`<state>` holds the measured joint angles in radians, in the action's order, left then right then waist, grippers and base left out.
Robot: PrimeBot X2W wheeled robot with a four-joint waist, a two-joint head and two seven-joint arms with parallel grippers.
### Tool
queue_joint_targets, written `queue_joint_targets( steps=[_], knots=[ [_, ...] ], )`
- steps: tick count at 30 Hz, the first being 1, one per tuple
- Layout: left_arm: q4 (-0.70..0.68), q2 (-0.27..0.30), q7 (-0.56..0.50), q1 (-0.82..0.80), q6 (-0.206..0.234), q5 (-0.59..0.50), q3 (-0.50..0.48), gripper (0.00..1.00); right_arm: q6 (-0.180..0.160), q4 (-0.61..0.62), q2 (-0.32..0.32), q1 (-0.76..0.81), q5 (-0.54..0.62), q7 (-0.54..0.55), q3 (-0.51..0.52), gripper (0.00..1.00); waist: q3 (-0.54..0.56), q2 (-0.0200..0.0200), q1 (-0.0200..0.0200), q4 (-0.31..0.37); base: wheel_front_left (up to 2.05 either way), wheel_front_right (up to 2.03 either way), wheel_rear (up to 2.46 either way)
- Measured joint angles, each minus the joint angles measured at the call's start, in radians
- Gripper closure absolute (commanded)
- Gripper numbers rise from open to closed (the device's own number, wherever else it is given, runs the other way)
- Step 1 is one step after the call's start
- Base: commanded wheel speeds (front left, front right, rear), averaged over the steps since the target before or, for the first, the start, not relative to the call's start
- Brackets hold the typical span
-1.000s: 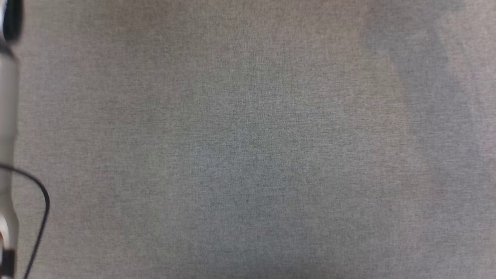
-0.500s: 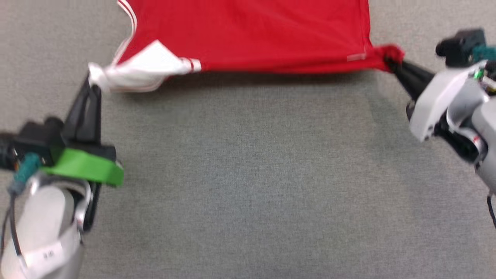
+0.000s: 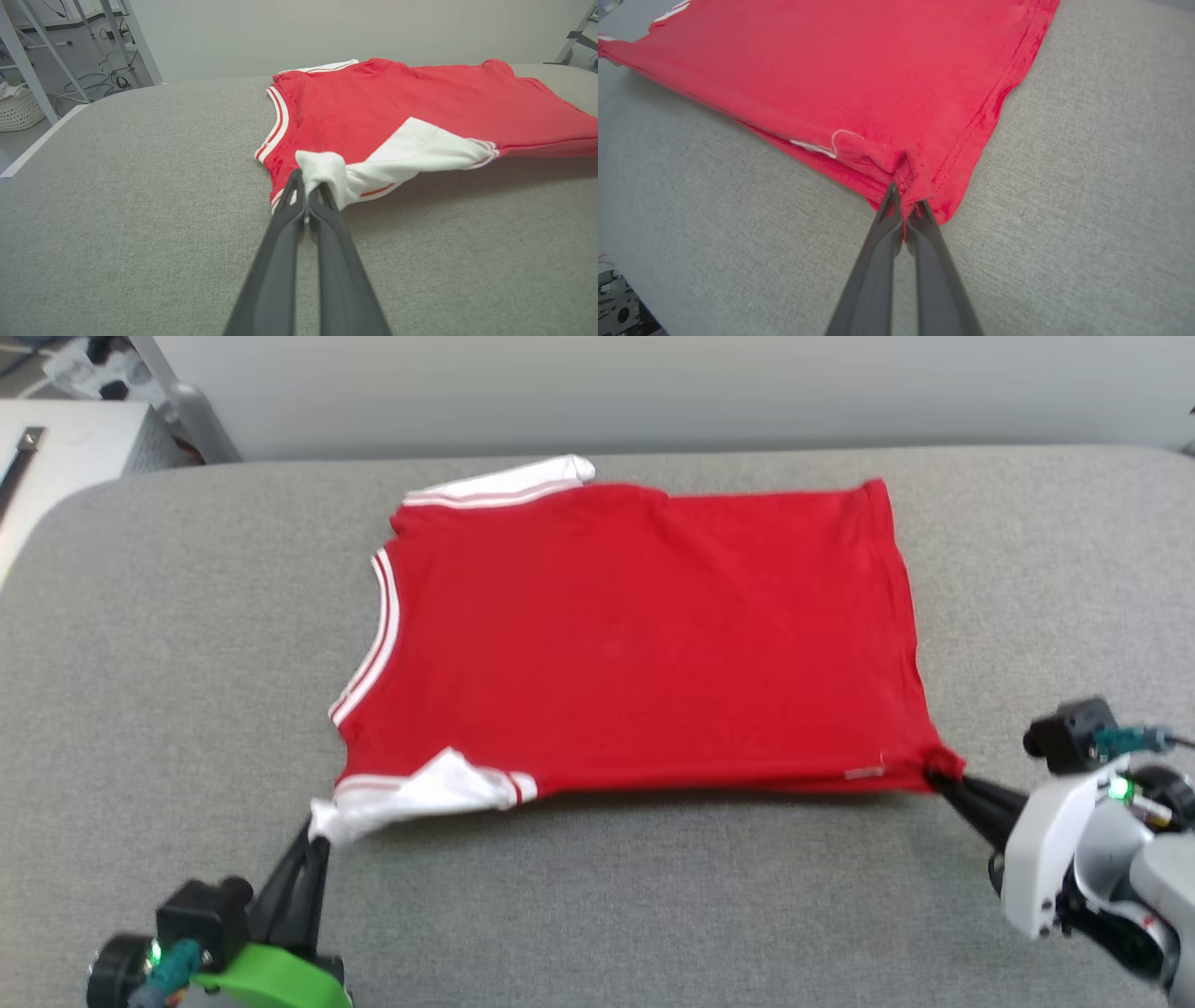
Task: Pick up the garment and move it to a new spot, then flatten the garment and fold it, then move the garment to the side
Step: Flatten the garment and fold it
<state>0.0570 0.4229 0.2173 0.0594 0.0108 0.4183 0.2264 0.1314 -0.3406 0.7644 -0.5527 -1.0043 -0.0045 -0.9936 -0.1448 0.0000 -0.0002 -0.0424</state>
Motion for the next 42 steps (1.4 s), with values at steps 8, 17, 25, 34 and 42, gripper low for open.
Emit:
queue_joint_targets(
  steps=[8,17,25,34,42],
  knots=[
    [0.010,-0.016,-0.017,0.145,0.003,0.051,0.012,1.00,0.000,0.054,0.040,0.192,-0.023,0.002,0.044,1.00,0.083,0.0000,0.0000,-0.009,0.00,0.00,0.00],
    [0.024,-0.012,-0.074,0.251,-0.008,0.100,0.032,1.00,0.000,0.094,0.054,0.364,-0.020,0.048,0.100,1.00,0.141,0.0001,0.0000,-0.007,0.00,0.00,0.00],
    [0.043,-0.004,-0.071,0.231,-0.021,0.090,0.054,1.00,0.000,0.119,0.037,0.418,-0.002,0.066,0.203,1.00,0.141,0.0000,0.0001,-0.014,0.00,0.00,0.00],
    [0.082,0.055,-0.101,-0.042,-0.079,0.015,0.091,1.00,0.000,0.161,-0.037,0.406,0.045,0.119,0.339,1.00,0.099,0.0001,0.0001,-0.001,0.00,0.00,0.00],
    [0.199,0.077,-0.132,-0.295,-0.123,-0.007,0.141,1.00,0.000,0.189,-0.072,0.310,0.071,0.184,0.412,1.00,0.018,0.0000,0.0001,0.021,0.00,0.00,0.00]
  ],
)
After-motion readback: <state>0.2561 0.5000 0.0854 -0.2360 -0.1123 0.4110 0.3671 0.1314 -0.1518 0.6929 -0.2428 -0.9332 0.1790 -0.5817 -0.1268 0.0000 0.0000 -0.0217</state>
